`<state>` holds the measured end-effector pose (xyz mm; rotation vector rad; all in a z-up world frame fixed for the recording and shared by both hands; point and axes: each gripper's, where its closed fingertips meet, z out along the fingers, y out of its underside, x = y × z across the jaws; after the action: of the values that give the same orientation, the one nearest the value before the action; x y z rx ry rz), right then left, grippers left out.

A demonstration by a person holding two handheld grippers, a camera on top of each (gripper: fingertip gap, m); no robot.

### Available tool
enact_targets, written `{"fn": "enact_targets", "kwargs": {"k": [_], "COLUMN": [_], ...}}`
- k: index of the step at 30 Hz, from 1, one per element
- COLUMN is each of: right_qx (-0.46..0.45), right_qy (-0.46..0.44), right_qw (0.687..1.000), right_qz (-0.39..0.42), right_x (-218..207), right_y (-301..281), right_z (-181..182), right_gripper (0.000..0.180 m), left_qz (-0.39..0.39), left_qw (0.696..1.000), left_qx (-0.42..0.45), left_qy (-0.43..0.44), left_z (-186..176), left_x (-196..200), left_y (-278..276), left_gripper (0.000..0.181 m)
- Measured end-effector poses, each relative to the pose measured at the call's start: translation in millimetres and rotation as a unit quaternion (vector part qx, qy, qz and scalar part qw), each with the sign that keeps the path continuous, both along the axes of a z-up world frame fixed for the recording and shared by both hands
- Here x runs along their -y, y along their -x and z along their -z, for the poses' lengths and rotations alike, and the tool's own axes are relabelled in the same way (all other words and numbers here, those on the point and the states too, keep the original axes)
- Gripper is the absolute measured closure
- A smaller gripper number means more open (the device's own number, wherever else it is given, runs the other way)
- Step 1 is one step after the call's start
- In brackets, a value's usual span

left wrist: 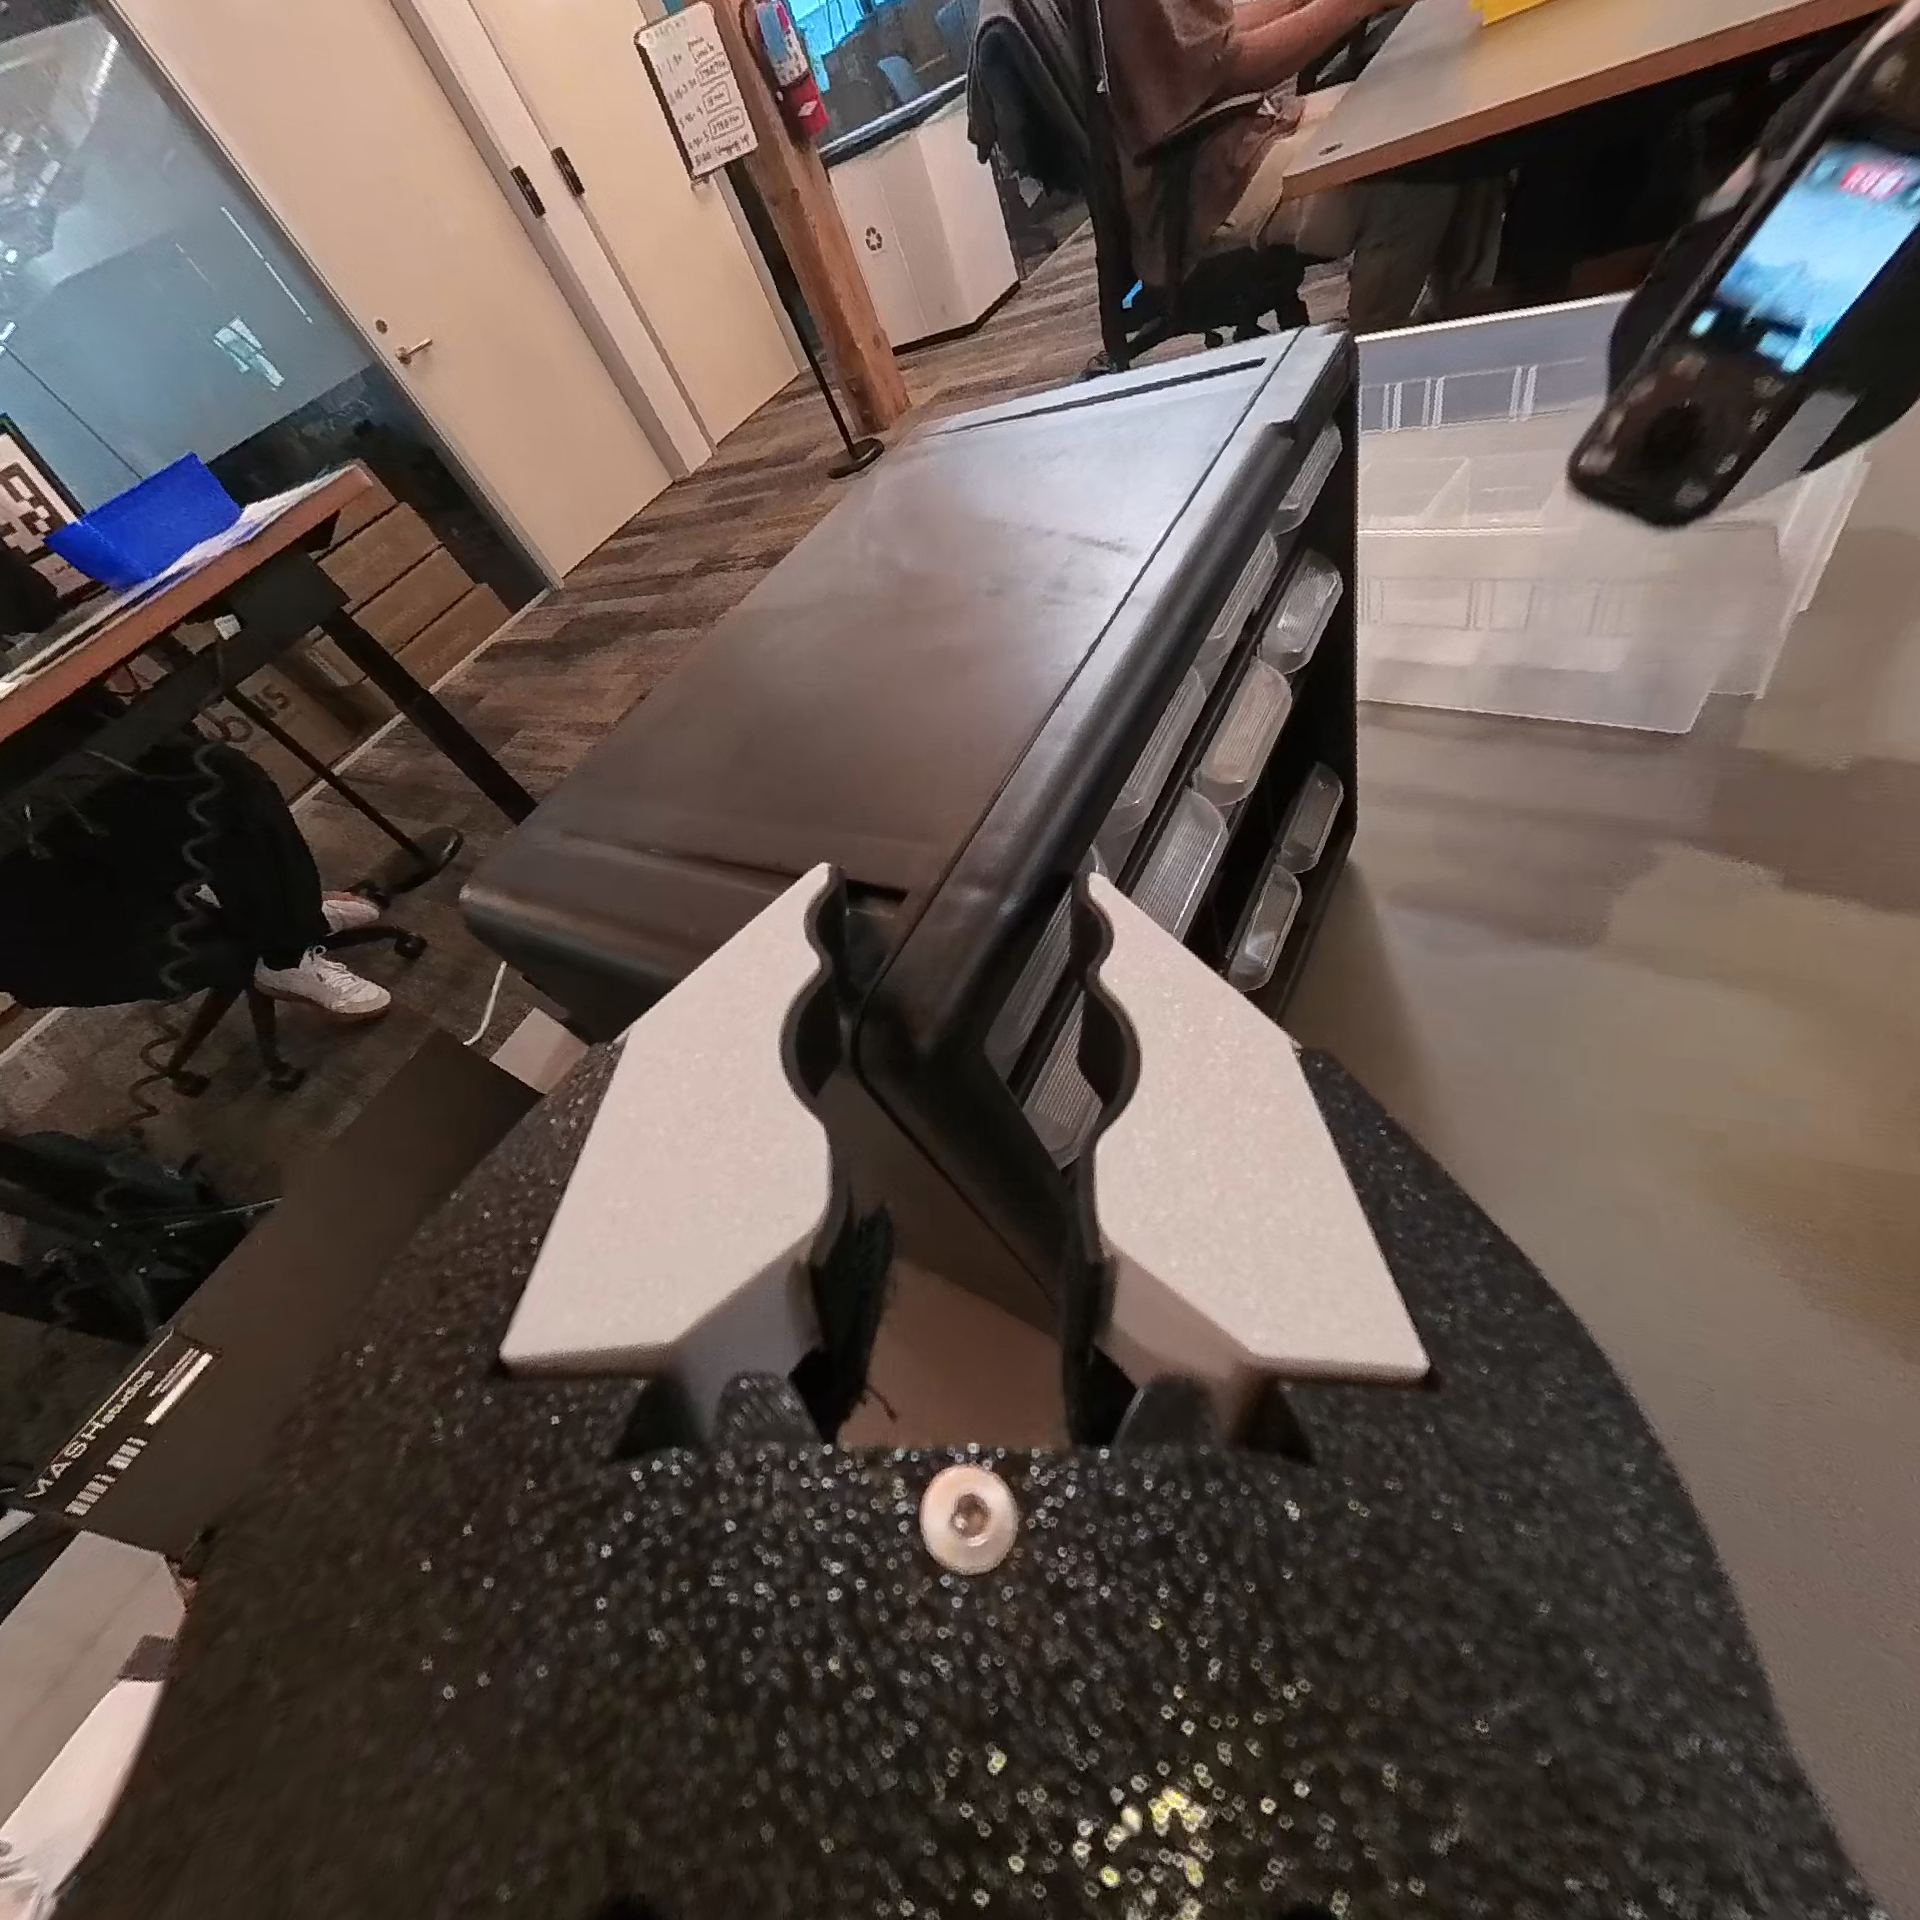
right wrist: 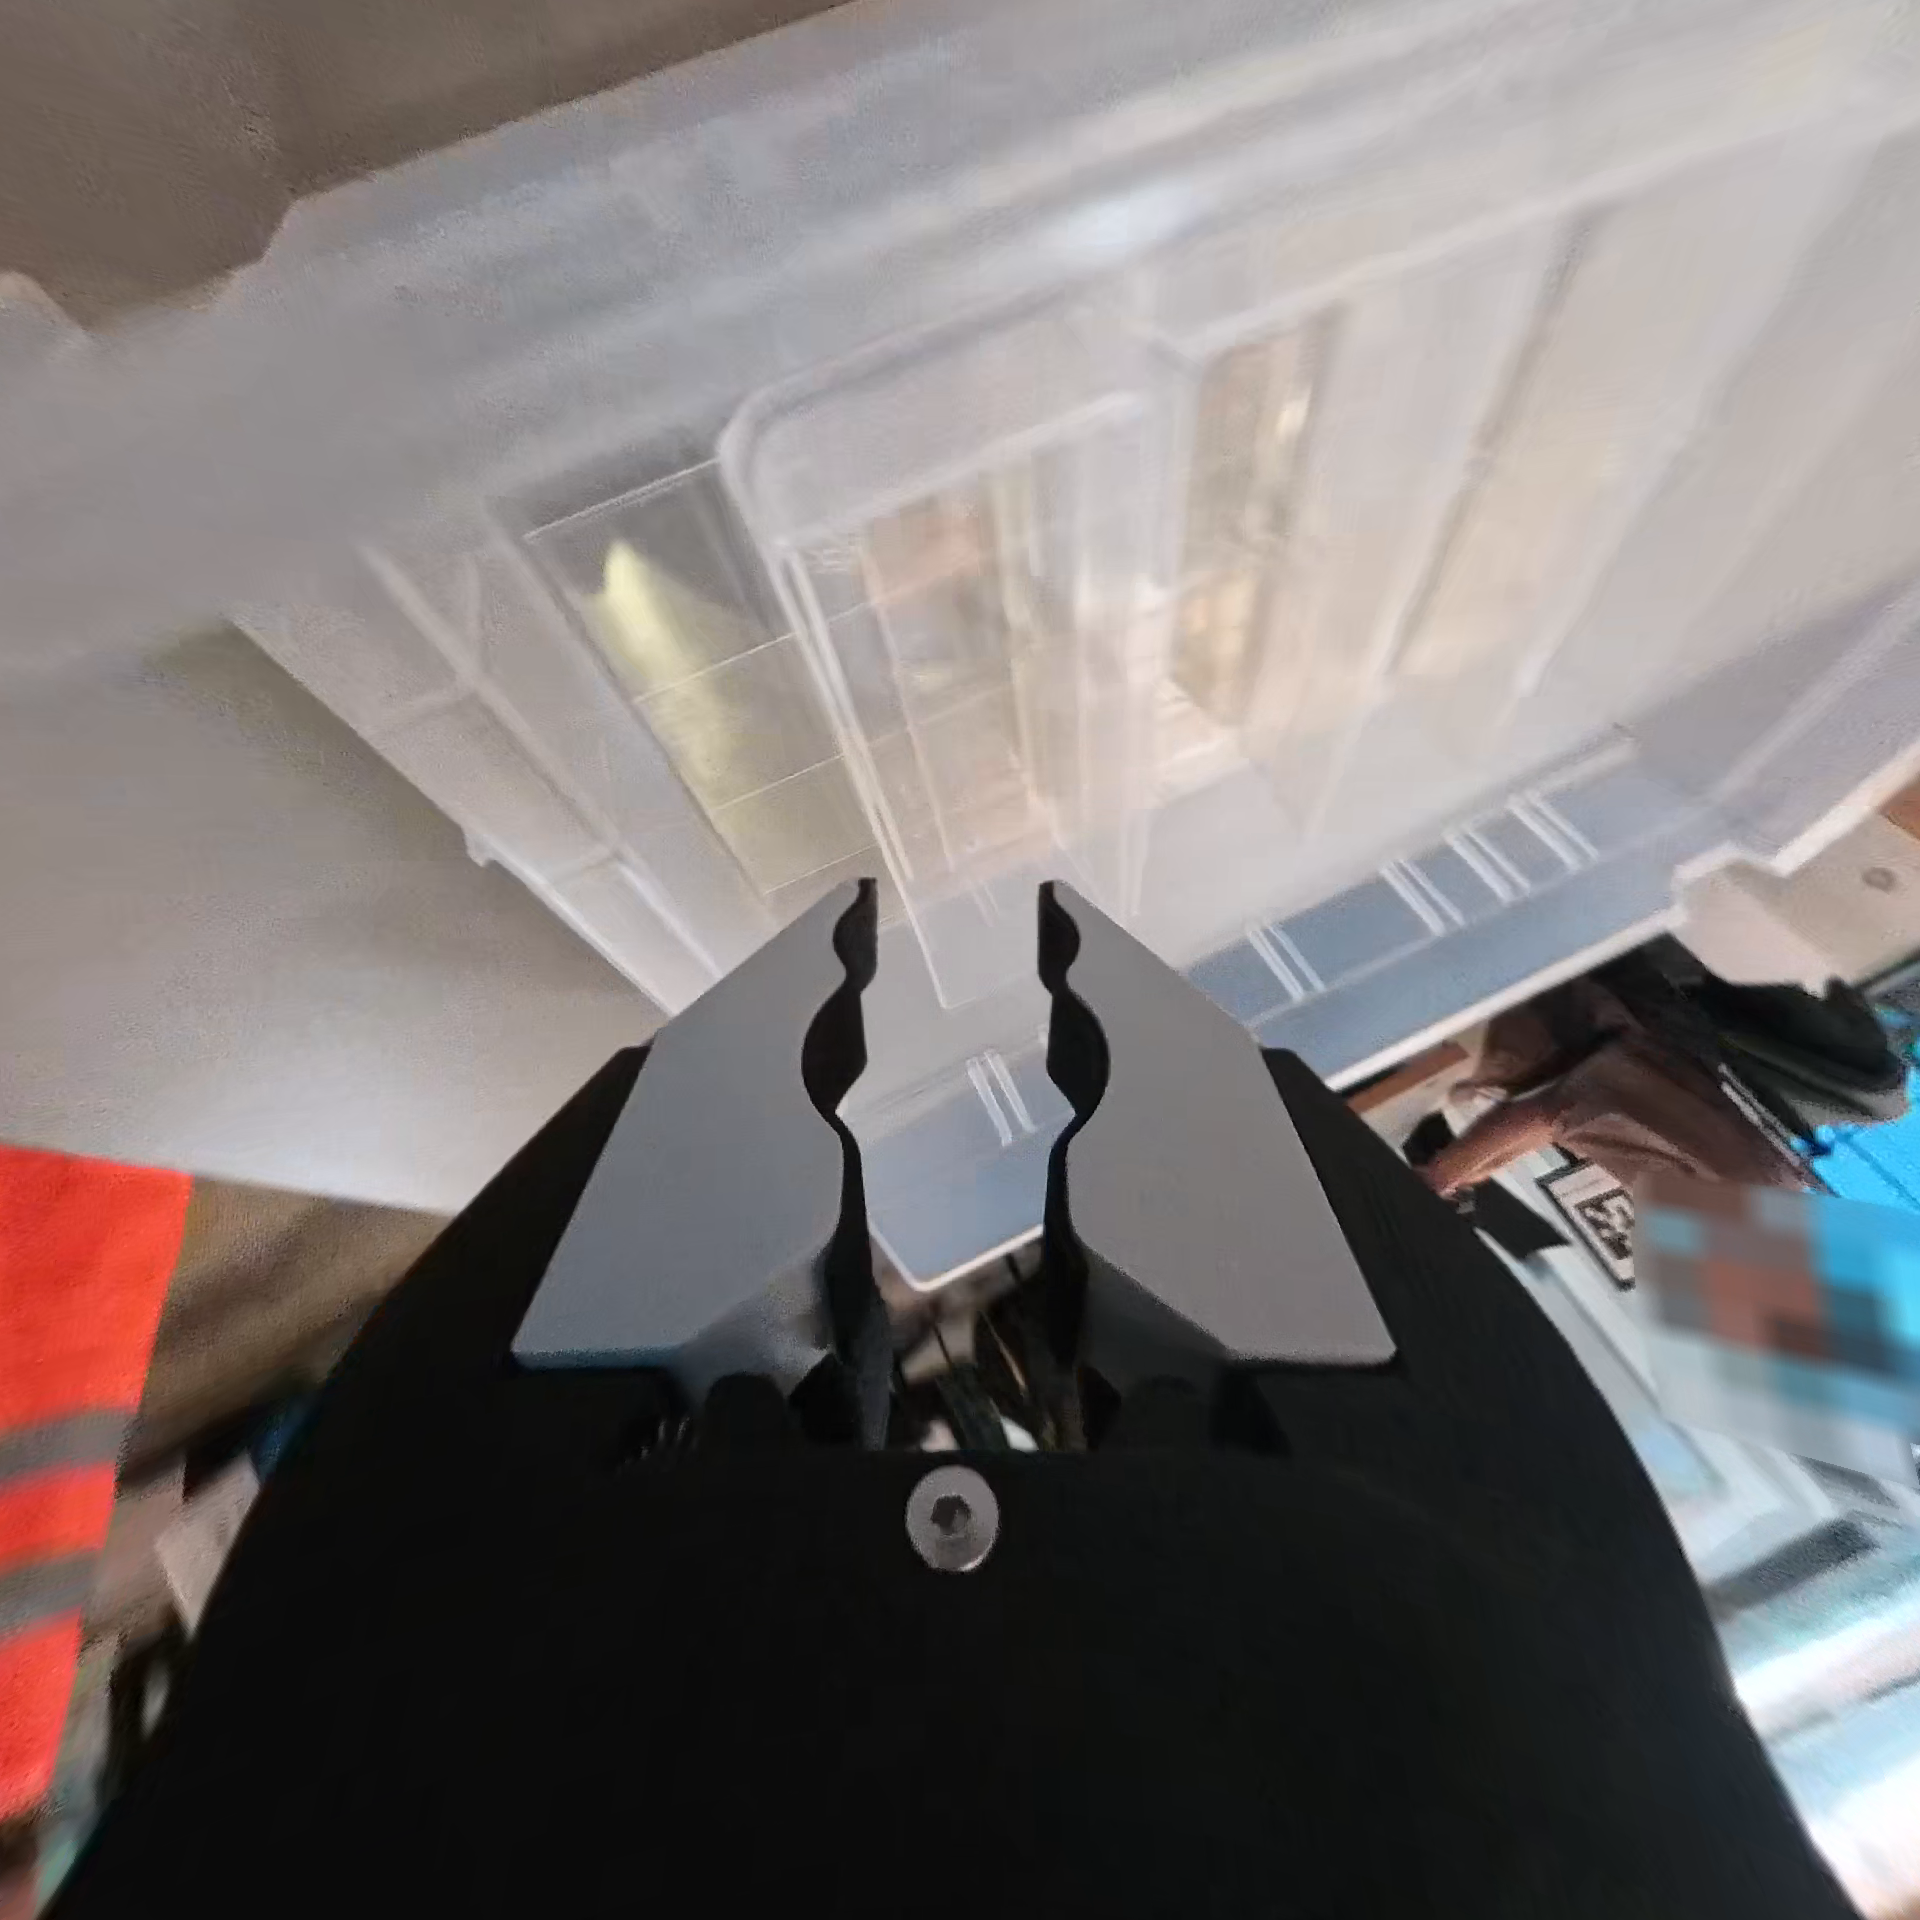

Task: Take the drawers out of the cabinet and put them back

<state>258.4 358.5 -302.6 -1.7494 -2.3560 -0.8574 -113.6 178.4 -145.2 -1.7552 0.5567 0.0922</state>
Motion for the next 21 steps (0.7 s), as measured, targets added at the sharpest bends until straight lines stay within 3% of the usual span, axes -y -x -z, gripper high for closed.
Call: {"fn": "enact_targets", "kwargs": {"k": [3, 6, 8, 12, 14, 16, 21], "right_qx": [-0.166, -0.374, -0.510, -0.680, -0.691, -0.689, -0.716], "right_qy": [-0.034, -0.100, -0.177, -0.361, -0.426, -0.462, -0.435], "right_qw": [0.985, 0.921, 0.841, 0.637, 0.582, 0.556, 0.539], "right_qz": [0.031, 0.044, 0.039, 0.042, 0.051, 0.046, 0.090], "right_x": [4.8, 7.5, 7.6, 18.1, 24.2, 24.9, 5.5], "right_y": [17.8, 33.6, 29.7, -23.7, -51.8, -65.4, -68.1], "right_z": [-25.4, -62.9, -93.0, -133.9, -134.3, -134.1, -122.5], "right_gripper": [0.149, 0.145, 0.145, 0.147, 0.144, 0.139, 0.115], "left_qz": [-0.001, -0.005, -0.010, -0.033, -0.063, -0.091, -0.191], "left_qw": [1.000, 1.000, 1.000, 0.998, 0.993, 0.989, 0.968], "left_qx": [-0.002, -0.008, -0.015, -0.056, -0.095, -0.112, -0.117], "left_qy": [0.001, 0.001, 0.000, -0.003, -0.008, -0.023, -0.114], "left_z": [0.1, 0.4, 0.6, 1.3, -1.3, -9.5, -57.0], "left_x": [0.0, 0.0, -0.3, 0.2, 4.8, 13.7, 56.3], "left_y": [0.2, 0.5, 0.8, 2.9, 9.4, 16.5, 42.0], "left_gripper": [0.140, 0.140, 0.140, 0.141, 0.140, 0.134, 0.133]}}
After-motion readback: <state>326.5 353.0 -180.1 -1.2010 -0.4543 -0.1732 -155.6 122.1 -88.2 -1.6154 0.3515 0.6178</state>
